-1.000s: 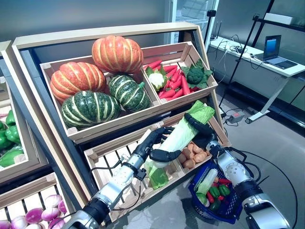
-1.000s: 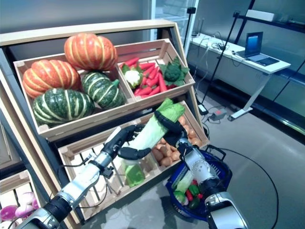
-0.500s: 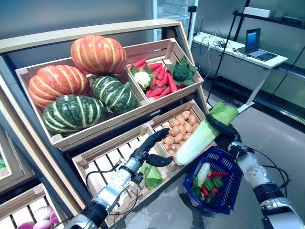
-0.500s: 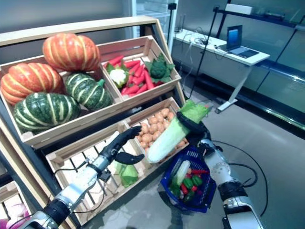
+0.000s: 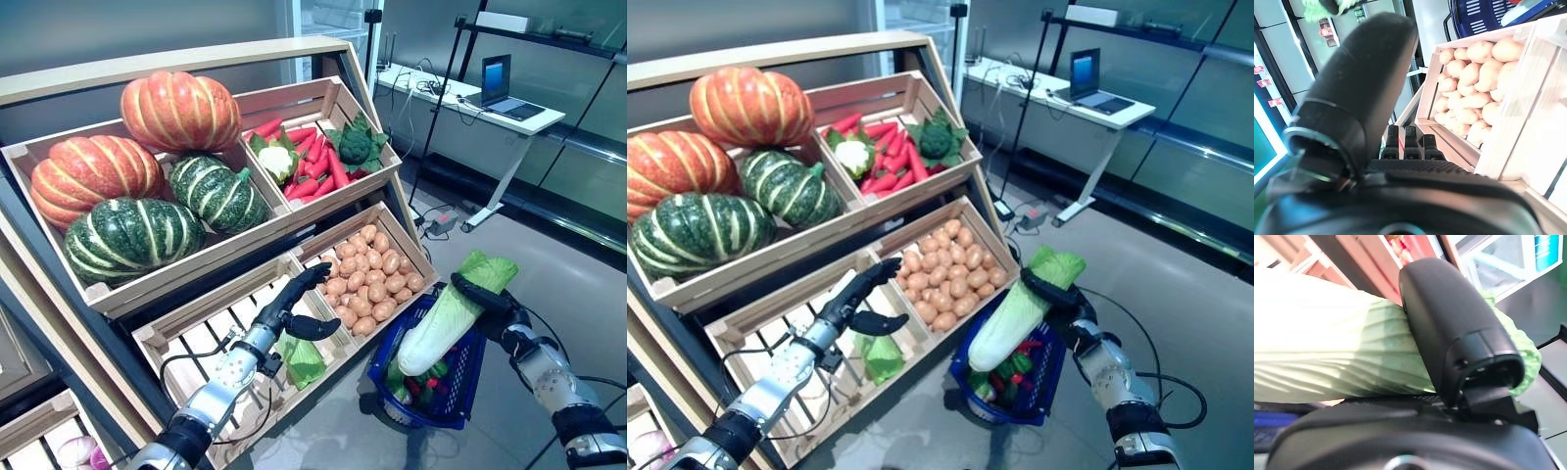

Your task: Put vegetables into the basket

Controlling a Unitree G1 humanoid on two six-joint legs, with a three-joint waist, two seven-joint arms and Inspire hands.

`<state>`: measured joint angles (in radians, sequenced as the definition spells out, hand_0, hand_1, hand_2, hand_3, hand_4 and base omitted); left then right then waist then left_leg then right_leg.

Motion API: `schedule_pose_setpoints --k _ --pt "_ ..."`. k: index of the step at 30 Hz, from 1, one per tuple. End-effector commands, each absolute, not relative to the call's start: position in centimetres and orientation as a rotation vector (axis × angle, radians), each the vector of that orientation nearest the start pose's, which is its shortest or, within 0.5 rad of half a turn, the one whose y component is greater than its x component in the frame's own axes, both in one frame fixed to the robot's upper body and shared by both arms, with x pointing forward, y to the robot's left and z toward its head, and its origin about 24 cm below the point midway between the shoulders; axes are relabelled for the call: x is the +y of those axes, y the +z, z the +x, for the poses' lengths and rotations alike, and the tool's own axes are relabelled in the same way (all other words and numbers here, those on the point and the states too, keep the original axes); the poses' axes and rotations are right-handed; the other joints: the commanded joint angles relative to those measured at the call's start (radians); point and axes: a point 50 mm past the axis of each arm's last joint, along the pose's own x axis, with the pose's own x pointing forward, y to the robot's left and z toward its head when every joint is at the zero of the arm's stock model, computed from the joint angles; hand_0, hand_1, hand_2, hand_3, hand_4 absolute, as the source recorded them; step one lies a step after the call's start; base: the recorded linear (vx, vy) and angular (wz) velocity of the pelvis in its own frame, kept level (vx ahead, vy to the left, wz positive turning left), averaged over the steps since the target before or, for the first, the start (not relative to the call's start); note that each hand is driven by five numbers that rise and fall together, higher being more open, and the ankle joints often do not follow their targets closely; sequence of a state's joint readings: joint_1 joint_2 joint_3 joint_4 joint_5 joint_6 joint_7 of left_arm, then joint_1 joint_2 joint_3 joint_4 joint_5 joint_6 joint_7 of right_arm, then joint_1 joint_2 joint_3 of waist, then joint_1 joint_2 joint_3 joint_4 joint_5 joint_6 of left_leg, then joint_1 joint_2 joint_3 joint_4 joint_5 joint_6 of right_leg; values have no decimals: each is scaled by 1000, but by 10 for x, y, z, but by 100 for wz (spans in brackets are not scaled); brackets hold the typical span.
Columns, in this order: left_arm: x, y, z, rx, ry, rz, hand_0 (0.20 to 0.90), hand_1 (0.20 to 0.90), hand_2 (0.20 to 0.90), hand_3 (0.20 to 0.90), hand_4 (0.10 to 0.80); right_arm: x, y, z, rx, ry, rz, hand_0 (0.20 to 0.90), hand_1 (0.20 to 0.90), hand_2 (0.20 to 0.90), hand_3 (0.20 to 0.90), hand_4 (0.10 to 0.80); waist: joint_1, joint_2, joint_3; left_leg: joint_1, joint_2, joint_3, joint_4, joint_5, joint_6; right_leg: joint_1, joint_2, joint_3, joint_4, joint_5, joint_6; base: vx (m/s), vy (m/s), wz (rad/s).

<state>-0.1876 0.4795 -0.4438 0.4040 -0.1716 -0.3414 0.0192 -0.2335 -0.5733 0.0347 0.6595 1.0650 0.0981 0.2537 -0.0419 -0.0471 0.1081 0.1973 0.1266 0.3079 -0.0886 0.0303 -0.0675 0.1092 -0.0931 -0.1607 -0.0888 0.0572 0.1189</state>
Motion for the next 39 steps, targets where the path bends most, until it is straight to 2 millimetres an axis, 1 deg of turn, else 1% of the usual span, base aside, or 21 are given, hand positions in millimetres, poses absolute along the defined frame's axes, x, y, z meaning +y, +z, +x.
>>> schedule_pose_setpoints --k 1,2,4,6,8,9,10,12,14,15,16,18,19,23,26,30,31,34,35,36,39 --pt "172 66 293 -254 -252 322 900 900 900 900 800 -333 82 307 -8 -178 423 300 300 300 300 400 -9 -17 40 -70 35 14 190 -151 3 9 -14 -20 100 -81 -28 -31 -43 -5" --pt "172 67 294 -258 -250 322 900 900 900 900 800 -334 83 307 -8 -185 418 300 300 300 300 400 -9 -16 44 -80 38 12 202 -155 3 1 -14 -21 108 -83 -30 -109 -73 -3" --pt "173 75 299 -281 -238 313 900 900 900 900 800 -343 87 309 -8 -244 395 300 300 300 300 400 0 -15 79 -136 49 0 268 -170 1 -37 -19 -28 150 -94 -36 -109 -75 -2" --pt "172 84 303 -311 -216 302 900 900 900 900 800 -353 95 313 -35 -326 393 300 300 300 300 400 4 -9 129 -198 61 -18 349 -195 2 -83 -24 -30 208 -115 -43 -110 -82 -2" --pt "172 92 305 -346 -192 283 900 900 900 900 800 -357 109 318 -80 -371 384 300 300 300 300 400 9 3 178 -266 66 -40 430 -219 1 -130 -34 -34 258 -133 -50 -144 -55 -2" --pt "172 98 307 -380 -181 272 900 900 900 900 800 -359 122 323 -116 -386 372 300 300 300 300 400 11 15 217 -319 70 -54 482 -228 -1 -177 -47 -42 307 -145 -56 -186 2 2" --pt "170 101 308 -399 -173 265 900 900 900 900 800 -360 130 327 -132 -395 357 300 300 300 300 400 11 25 235 -353 70 -63 514 -233 -1 -210 -55 -46 341 -153 -61 -198 39 4" --pt "165 109 309 -450 -146 227 900 900 900 900 800 -355 151 337 -177 -393 325 300 300 300 300 400 7 46 274 -435 73 -81 587 -245 1 -299 -72 -42 434 -176 -71 -173 64 -2" --pt "159 120 310 -505 -122 193 900 900 900 900 800 -351 171 346 -211 -402 295 300 300 300 300 400 8 59 307 -518 68 -101 667 -272 13 -383 -95 -39 527 -198 -78 -168 49 -2" --pt "155 128 310 -541 -118 182 900 900 900 900 800 -352 181 349 -229 -422 278 300 300 300 300 400 10 68 323 -581 63 -116 732 -297 25 -449 -116 -37 602 -215 -79 -138 30 7" --pt "151 134 309 -565 -113 178 900 900 900 900 800 -354 186 350 -234 -449 261 300 300 300 300 400 14 74 331 -619 57 -130 777 -316 36 -490 -133 -35 663 -232 -83 -107 21 14" --pt "147 139 309 -589 -103 175 900 900 900 900 800 -356 193 352 -237 -473 246 300 300 300 300 400 17 79 338 -656 51 -146 826 -339 45 -528 -148 -30 723 -253 -87 -39 1 25" --pt "144 144 309 -616 -103 180 900 900 900 900 800 -358 199 353 -247 -494 246 300 300 300 300 400 21 83 349 -689 44 -155 872 -357 54 -564 -169 -28 780 -266 -87 -56 -4 30" --pt "138 162 312 -677 -105 181 900 900 900 900 800 -366 213 352 -265 -544 224 300 300 300 300 400 24 95 365 -752 29 -166 957 -399 71 -638 -211 -23 896 -303 -80 -26 -8 24" --pt "138 172 312 -711 -105 174 900 900 900 900 800 -370 224 351 -270 -565 173 300 300 300 300 400 20 106 375 -786 20 -171 1000 -415 73 -683 -226 -9 951 -318 -75 -4 2 17" --pt "139 189 312 -769 -89 160 900 900 900 900 800 -371 244 352 -273 -567 117 300 300 300 300 400 13 125 391 -859 17 -175 1079 -445 80 -769 -235 14 1036 -345 -82 -50 -6 9" --pt "140 190 311 -774 -87 155 900 900 900 900 800 -370 245 353 -269 -566 111 300 300 300 300 400 12 126 392 -867 16 -175 1088 -448 80 -778 -235 17 1042 -347 -82 -55 -32 3" --pt "139 203 309 -829 -76 121 900 900 900 900 800 -370 253 354 -255 -576 66 300 300 300 300 400 8 138 407 -919 10 -179 1138 -465 85 -838 -241 31 1096 -362 -88 -75 -20 5" --pt "137 207 308 -849 -73 115 900 900 900 900 800 -368 256 355 -254 -584 65 462 462 462 462 508 6 142 411 -934 8 -180 1150 -469 87 -857 -242 36 1112 -366 -90 -92 -12 7" --pt "135 210 307 -872 -67 110 900 900 900 900 800 -367 257 356 -243 -588 64 900 900 900 900 800 4 148 411 -952 5 -182 1163 -473 87 -879 -241 43 1128 -370 -92 -68 -6 4" --pt "134 216 305 -907 -67 111 900 900 900 900 800 -367 261 358 -237 -594 49 900 900 900 900 800 1 160 411 -984 -2 -182 1181 -477 90 -918 -243 54 1158 -379 -96 -58 2 3"
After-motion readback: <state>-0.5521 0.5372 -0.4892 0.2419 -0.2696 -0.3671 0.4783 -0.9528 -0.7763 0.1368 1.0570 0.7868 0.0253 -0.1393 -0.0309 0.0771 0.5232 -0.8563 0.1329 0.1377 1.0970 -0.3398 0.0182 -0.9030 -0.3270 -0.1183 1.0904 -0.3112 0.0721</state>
